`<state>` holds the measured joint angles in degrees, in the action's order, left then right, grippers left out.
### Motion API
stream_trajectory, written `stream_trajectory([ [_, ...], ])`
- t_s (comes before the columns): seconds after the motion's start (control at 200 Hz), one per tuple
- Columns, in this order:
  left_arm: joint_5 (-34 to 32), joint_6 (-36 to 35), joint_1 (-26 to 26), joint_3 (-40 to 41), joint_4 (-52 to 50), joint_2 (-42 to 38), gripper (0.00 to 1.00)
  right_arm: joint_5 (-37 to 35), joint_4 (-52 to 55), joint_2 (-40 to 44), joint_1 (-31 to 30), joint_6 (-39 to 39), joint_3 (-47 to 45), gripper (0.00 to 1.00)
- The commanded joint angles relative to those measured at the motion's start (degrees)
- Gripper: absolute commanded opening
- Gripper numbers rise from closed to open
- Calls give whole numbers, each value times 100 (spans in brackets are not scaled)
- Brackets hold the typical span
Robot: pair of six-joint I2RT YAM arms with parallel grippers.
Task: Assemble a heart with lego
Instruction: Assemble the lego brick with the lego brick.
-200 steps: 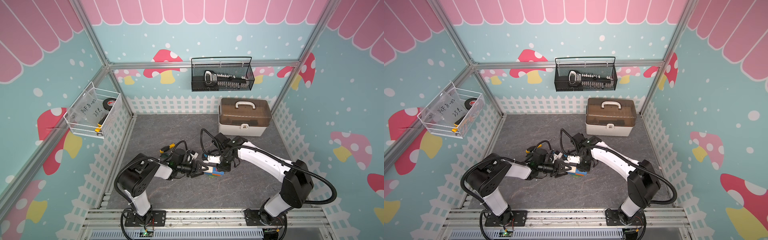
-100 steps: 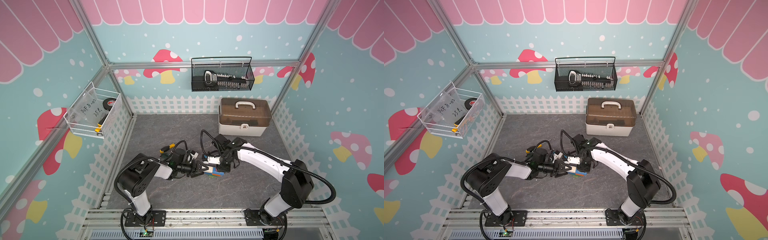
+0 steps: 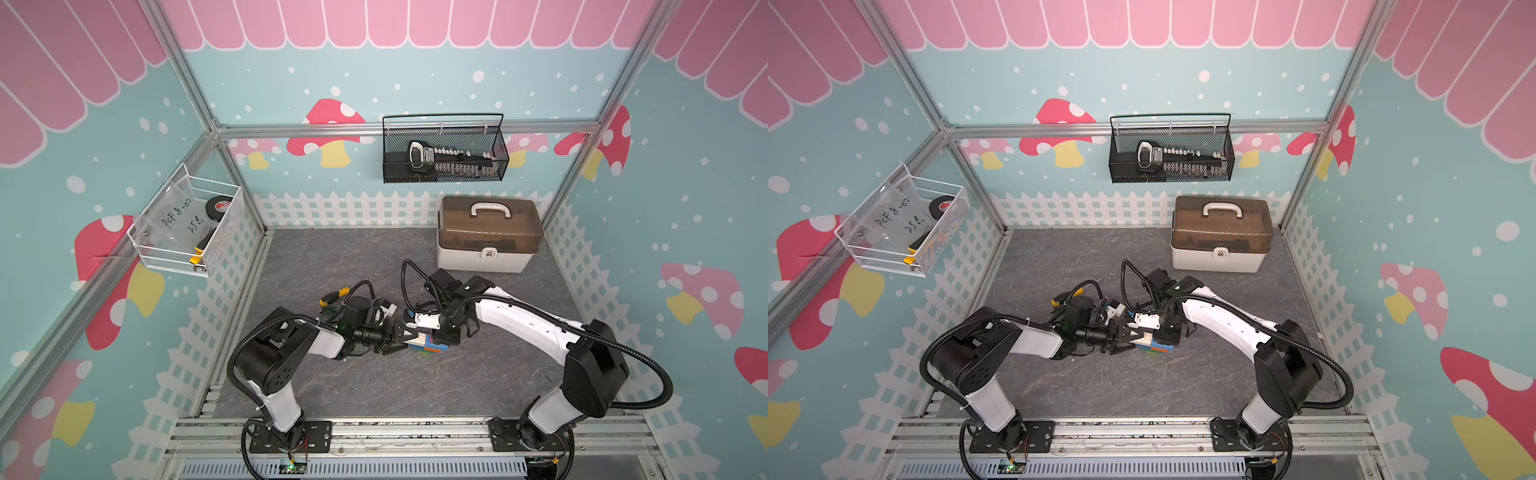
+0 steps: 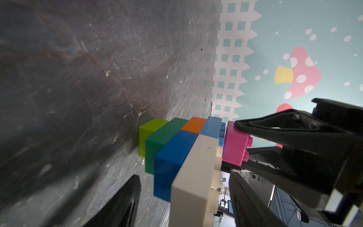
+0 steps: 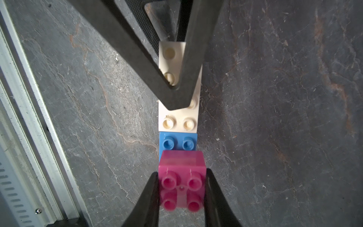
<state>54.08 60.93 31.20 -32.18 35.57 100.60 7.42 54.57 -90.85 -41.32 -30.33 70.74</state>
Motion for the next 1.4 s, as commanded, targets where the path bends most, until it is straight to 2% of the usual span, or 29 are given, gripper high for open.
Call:
stream_trajectory([
  [0.0, 170, 203, 31, -113, 362, -122, 71, 93, 143, 234, -23, -44, 38, 9],
  [0.47, 243, 350, 161, -157, 670, 352, 71, -32, -78, 599, 97, 0, -409, 9],
  [0.841, 210, 439, 187, -121, 837, 426, 66, 209, -213, 466, 133, -140, -549, 9],
  [1.396, 144, 298, 175, -125, 576, 470, 60, 130, -117, 267, 211, -344, -491, 9],
])
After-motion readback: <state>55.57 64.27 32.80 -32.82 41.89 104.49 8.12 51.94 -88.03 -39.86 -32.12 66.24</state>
